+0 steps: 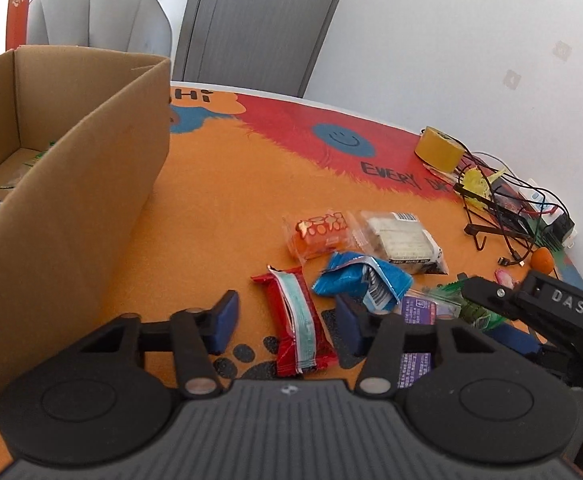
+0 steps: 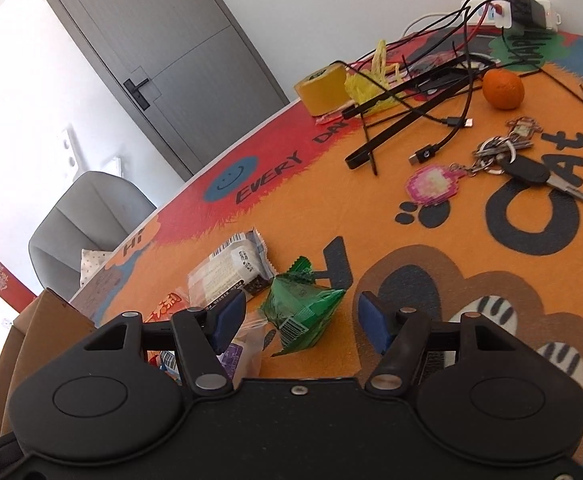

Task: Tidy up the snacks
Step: 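Grasp a red-wrapped bar with the left gripper while the right grasps a green packet, then carry the red bar into the box and open the left gripper while the right drops the green packet in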

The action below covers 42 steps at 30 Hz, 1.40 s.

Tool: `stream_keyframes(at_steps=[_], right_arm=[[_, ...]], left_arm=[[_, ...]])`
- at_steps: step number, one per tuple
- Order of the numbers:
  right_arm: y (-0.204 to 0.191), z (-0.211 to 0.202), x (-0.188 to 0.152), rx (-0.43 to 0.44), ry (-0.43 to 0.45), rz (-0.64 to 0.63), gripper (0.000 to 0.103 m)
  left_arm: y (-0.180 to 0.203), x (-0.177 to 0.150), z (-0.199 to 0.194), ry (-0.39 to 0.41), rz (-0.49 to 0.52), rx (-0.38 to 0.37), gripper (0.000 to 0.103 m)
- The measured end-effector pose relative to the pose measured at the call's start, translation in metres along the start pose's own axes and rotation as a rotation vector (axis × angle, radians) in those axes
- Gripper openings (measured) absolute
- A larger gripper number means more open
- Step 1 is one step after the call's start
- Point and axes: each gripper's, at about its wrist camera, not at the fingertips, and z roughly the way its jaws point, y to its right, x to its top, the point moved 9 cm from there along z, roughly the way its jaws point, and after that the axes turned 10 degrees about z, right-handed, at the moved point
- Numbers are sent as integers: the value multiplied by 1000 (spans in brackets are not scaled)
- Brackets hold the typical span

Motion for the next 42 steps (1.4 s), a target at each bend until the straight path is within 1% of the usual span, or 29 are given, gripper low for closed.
stream_keyframes(at_steps=[1, 2, 3, 4, 5, 6, 8, 11, 15, 21, 25, 27, 36, 42], right_arm=[[-2, 2, 0, -1, 11, -8, 63], [-3, 4, 0, -10, 17, -18, 62], [-5, 5, 0, -15, 23, -26, 56], [-5, 7, 0, -17, 23, -30, 51], [-5, 9, 0, -21, 23, -31, 39], [-4, 10, 0, -25, 26, -29, 35], [-2, 10, 1, -2, 26, -6, 33], [0, 7, 2, -2, 39, -2, 30], [-4, -3, 5, 10, 63, -2, 29], [-19, -17, 9, 20, 97, -11, 29], [-45, -30, 8, 54, 119, -59, 29], [-57, -33, 6, 69, 116, -74, 29], [-104, -50, -5, 87, 117, -127, 29], [-138, -65, -16, 99, 139, -193, 29]], left_arm=[[1, -1, 1, -1, 9, 7, 34], [1, -2, 1, 0, 21, 14, 22], [2, -2, 1, -1, 37, 20, 20], [3, -3, 0, 2, 48, 21, 20], [3, -3, -1, 3, 52, 21, 19], [3, -3, -1, 2, 51, 20, 19], [3, -1, -3, 10, 43, 14, 19], [3, 2, -8, 29, 36, 3, 19], [2, 8, -20, 58, 23, -16, 19], [-7, 20, -48, 125, -10, -42, 19], [-15, 29, -69, 176, -33, -59, 19], [-20, 32, -78, 198, -43, -69, 19], [-55, 45, -107, 254, -114, -95, 19], [-87, 45, -116, 277, -176, -79, 19]])
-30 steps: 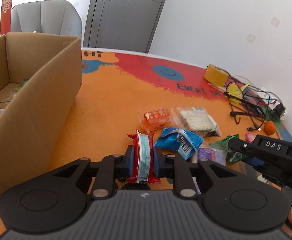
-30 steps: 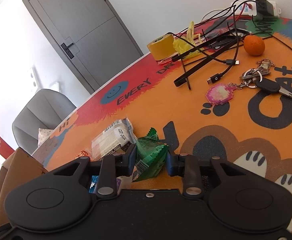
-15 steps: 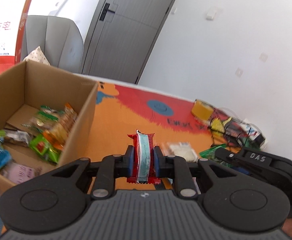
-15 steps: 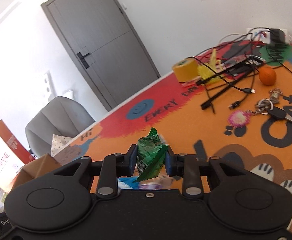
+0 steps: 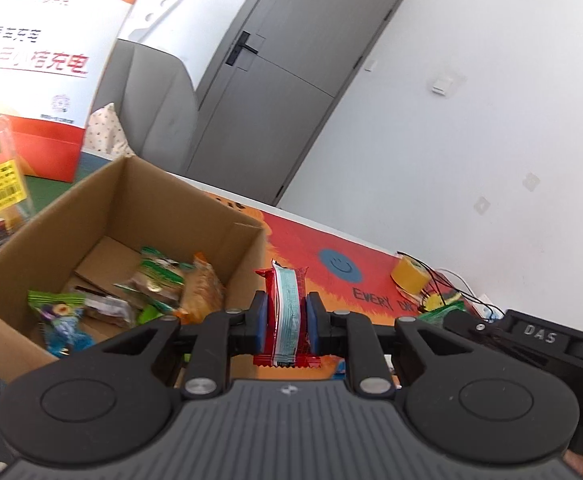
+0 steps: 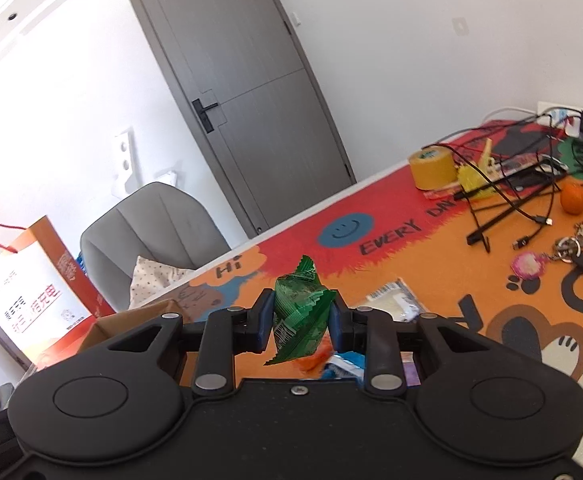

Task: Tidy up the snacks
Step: 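Carry the red bar into the box and open the left gripper while the right drops the green packet in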

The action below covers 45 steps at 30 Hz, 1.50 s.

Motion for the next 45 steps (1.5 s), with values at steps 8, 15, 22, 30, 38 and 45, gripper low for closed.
stream_keyframes(at_steps=[8, 15, 22, 30, 38, 45], right_arm=[[-40, -4, -11, 28, -8, -53, 29], [-75, 3, -25, 84, -33, -81, 29], [-105, 12, -46, 134, -75, -106, 29], [-127, 19, -74, 186, -140, -109, 29], [-124, 18, -92, 214, -212, -97, 44], [-92, 7, -66, 167, -160, -56, 55]], left_arm=[[-51, 7, -12, 16, -66, 58, 19], [-86, 9, -15, -9, -111, 96, 19], [-97, 14, -28, -15, -103, 105, 30], [-112, 21, -51, 9, -119, 133, 51], [-96, 18, -47, -15, -83, 128, 83], [-72, 8, -38, -58, -33, 151, 87]])
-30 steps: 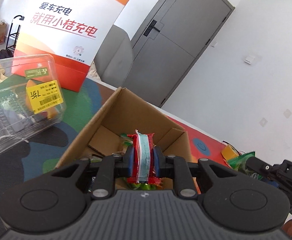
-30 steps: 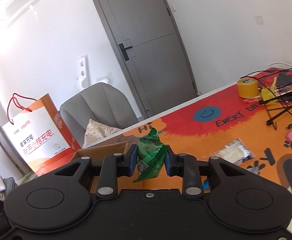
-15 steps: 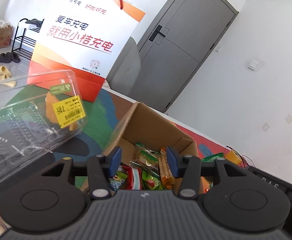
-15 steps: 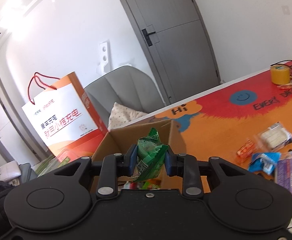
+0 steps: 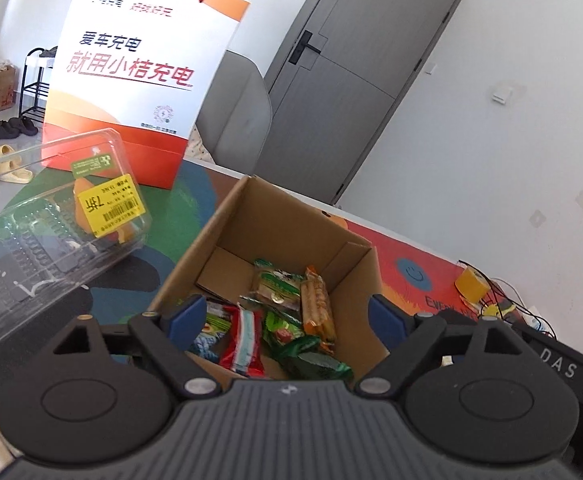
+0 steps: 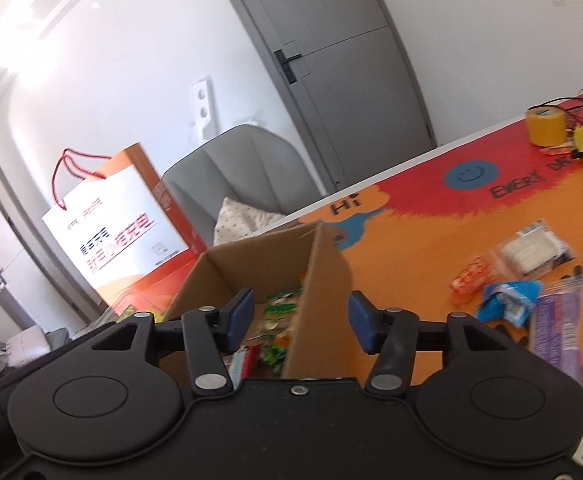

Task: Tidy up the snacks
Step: 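Carry the red bar into the box and open the left gripper while the right drops the green packet in, then grasp a blue candy packet with the left gripper while the right grasps a purple-wrapped bread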

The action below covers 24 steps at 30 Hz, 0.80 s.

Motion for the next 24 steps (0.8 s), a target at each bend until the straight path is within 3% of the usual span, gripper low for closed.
stream_keyframes(at_steps=[9, 12, 17, 20, 24], right_arm=[[52, -30, 22, -88, 53, 49, 64], [68, -40, 24, -116, 59, 56, 66], [97, -49, 27, -194, 52, 74, 66], [110, -53, 30, -211, 55, 94, 66], [120, -57, 32, -220, 60, 82, 66]], left_arm=[[38, -8, 3, -21, 43, -29, 88], [53, -14, 5, -53, 76, -70, 88], [74, -20, 10, -85, 124, -107, 88], [86, -17, 9, -63, 144, -115, 88], [103, -26, 20, -96, 167, -122, 88]])
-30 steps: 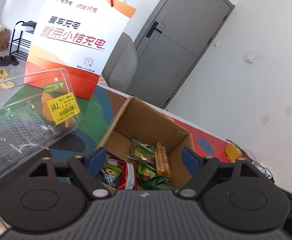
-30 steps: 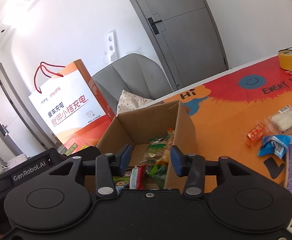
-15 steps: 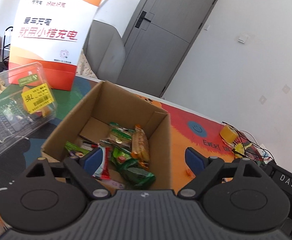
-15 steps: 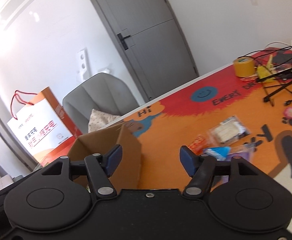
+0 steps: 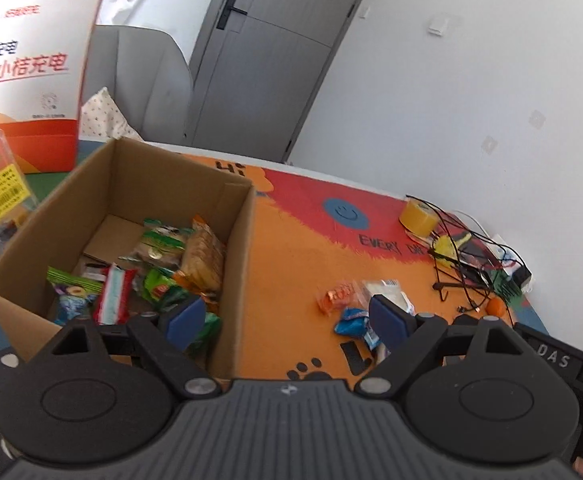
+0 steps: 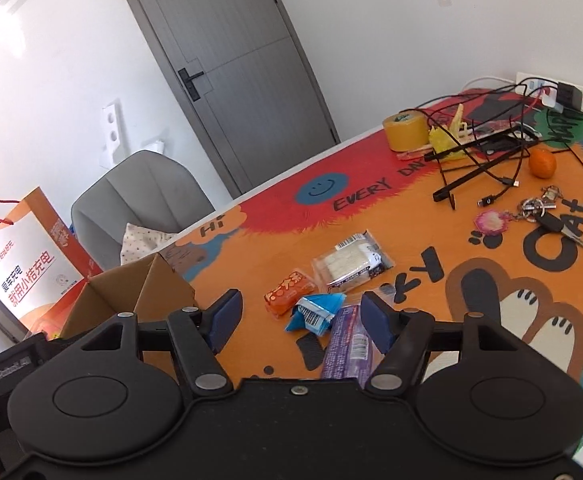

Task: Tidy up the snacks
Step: 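Grasp a blue candy packet with the left gripper while the right grasps a purple-wrapped bread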

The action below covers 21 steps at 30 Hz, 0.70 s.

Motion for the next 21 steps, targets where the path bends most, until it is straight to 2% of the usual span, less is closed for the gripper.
stream_keyframes(at_steps=[5, 7, 8, 10, 13, 17, 21], right_arm=[[23, 11, -7, -45, -34, 12, 66], [31, 17, -13, -53, -53, 24, 65], [34, 20, -15, -58, -63, 34, 64], [39, 28, -21, -63, -85, 40, 62], [46, 40, -28, -62, -115, 59, 58], [51, 57, -43, -39, -169, 86, 43], [52, 62, -48, 10, -168, 83, 30]], left_arm=[[19, -1, 6, 20, 36, 18, 85], [29, 0, 6, 39, 53, -25, 84], [33, -1, 6, 38, 52, -25, 80], [41, 2, 3, 56, 85, -10, 80], [54, 1, 9, 42, 125, -42, 77], [55, -12, 31, -19, 108, -34, 65], [58, -21, 47, -48, 108, -29, 64]])
